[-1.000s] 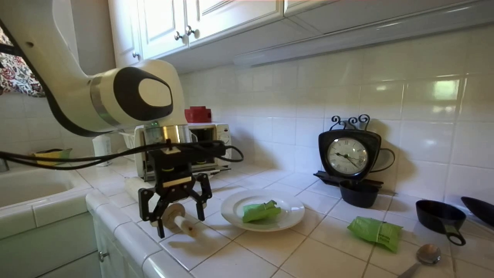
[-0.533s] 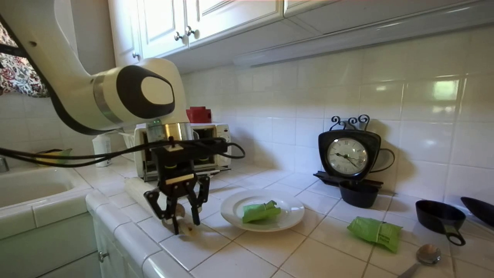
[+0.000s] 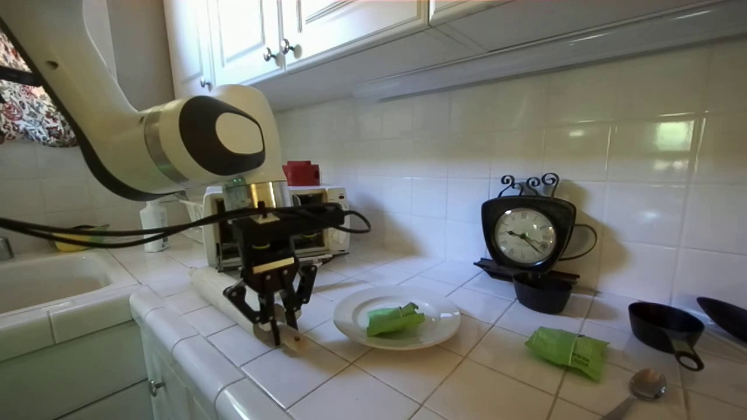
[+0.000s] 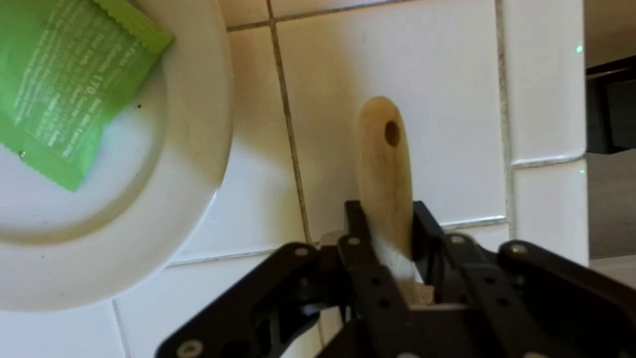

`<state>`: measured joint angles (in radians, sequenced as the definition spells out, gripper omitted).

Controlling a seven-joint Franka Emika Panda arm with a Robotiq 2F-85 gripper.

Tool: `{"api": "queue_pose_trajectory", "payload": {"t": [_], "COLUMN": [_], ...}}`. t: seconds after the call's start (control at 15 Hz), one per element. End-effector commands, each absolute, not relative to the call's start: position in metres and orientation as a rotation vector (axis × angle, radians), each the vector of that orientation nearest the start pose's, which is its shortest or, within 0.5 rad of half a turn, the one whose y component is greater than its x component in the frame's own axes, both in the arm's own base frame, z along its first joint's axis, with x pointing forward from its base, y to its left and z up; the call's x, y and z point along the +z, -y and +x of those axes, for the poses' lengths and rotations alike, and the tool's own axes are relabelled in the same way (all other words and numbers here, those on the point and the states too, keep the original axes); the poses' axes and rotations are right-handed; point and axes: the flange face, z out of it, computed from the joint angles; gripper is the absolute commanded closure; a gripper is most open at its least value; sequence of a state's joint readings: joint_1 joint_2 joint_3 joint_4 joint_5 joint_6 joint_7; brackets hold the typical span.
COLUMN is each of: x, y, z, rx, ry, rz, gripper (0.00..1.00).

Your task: Move the rolling pin to the right

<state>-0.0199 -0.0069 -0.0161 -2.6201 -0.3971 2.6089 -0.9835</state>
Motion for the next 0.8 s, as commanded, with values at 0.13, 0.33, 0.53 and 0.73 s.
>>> {"api": "queue_pose_trajectory", "payload": {"t": [0.13, 0.33, 0.53, 0.73], "x": [0.261, 0.264, 0.270, 0.291], "y": [0.016, 0.030, 0.047, 0.075], "z": [0.419, 0.396, 0.371, 0.383], "rx": [0.123, 0.078, 0.081, 0.081], "ry": [1.966, 1.907, 1.827, 1.730], "rz": [-2.659, -2.691, -2.739, -2.817], "gripper": [0.94, 0.94, 0.94, 0.94]}}
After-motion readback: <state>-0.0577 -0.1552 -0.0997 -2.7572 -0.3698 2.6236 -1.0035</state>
